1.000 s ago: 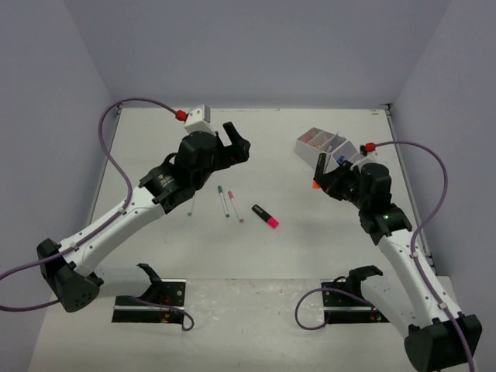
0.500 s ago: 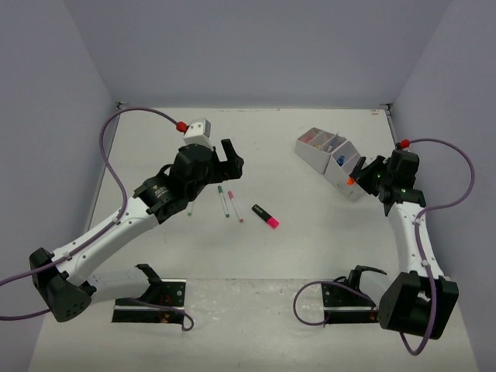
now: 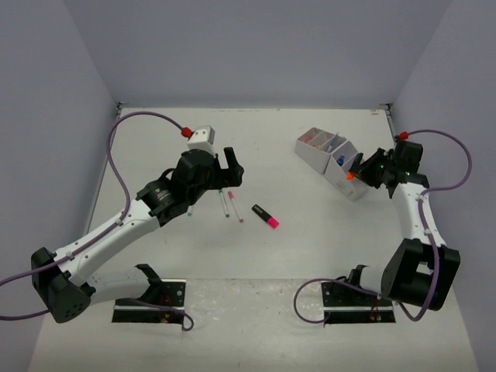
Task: Sort the stationery into containers
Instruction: Place the pen in the storage box, then pick up the pen from the center of the board, then place the pen in the storage box.
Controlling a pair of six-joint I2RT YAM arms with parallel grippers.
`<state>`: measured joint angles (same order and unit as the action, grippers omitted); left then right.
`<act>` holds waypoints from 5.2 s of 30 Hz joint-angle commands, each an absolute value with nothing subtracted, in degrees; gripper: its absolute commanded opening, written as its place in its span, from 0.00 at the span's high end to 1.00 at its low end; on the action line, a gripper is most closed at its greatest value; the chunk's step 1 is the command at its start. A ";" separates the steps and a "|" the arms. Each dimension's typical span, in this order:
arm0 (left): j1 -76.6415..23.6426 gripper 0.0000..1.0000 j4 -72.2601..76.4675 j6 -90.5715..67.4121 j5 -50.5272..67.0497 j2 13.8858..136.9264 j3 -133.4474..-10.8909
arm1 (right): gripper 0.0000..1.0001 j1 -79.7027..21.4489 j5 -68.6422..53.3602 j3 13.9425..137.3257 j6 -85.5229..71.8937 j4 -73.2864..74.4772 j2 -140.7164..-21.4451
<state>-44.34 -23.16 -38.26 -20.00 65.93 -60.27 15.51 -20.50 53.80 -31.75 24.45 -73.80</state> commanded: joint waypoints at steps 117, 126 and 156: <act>-59.08 1.00 -32.11 -75.35 -23.89 89.74 -74.64 | 0.45 -42.45 -1.54 39.66 -24.10 5.80 -62.22; -59.33 1.00 -30.25 -73.62 -23.20 89.11 -74.08 | 1.00 -42.46 -3.13 39.11 -24.65 3.72 -61.43; -57.66 0.00 -36.66 -55.20 -40.25 65.81 -66.02 | 1.00 5.89 -7.21 53.36 -28.55 26.78 -61.23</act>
<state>-57.91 -32.78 -59.19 -36.92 66.06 -65.82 2.91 -8.36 48.60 -30.29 23.34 -57.34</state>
